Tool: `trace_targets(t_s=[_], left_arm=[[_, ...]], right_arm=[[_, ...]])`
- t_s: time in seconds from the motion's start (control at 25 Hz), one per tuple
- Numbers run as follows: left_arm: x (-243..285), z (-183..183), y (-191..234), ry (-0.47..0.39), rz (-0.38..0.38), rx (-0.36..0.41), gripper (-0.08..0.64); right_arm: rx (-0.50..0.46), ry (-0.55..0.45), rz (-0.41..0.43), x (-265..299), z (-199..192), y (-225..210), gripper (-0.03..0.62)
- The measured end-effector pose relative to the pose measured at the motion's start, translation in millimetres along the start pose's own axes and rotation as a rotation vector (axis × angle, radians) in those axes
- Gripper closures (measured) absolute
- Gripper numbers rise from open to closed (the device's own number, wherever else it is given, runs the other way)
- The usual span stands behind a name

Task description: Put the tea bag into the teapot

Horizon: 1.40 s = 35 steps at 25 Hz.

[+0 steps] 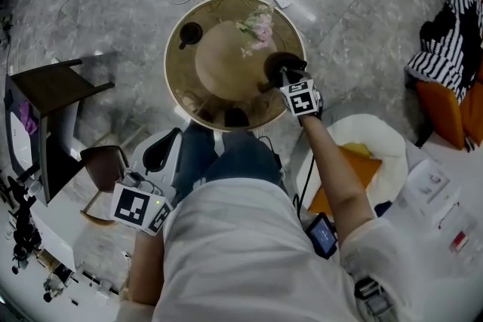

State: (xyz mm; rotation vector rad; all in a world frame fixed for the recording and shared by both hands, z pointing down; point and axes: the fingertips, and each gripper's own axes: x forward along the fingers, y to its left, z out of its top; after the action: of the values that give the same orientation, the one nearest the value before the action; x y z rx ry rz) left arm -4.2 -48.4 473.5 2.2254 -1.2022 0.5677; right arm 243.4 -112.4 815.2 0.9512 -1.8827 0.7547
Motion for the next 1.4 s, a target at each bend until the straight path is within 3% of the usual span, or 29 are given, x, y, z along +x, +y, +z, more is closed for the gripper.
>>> trace_targets(t_s=[0.2,0.68,1.04,1.4], left_arm=[[-2.3,-4.1,-1.5,0.000,0.000,-0.003,0.552],[-5.9,-9.8,1.8,0.001,-0.001,-0.016,0.552],[-9.3,-11.5,5.8,-0.003,-0.011,-0.021,0.552],[-11.9,-10.6,11.3,-0.014,-0.027,-0.014,0.552]], right_arm=[[-0.081,0.068,-0.035,1.4,-3.6,1.8,0.589],[-0.076,0.173,-0.107,10.6,-6.7,-4.8,0.586],[-0.069,0.159,-0.127,4.1,-3.8,-6.2,0.505],[-0.023,0.121,-0.108,-11.3,-3.0,1.4,0.506]])
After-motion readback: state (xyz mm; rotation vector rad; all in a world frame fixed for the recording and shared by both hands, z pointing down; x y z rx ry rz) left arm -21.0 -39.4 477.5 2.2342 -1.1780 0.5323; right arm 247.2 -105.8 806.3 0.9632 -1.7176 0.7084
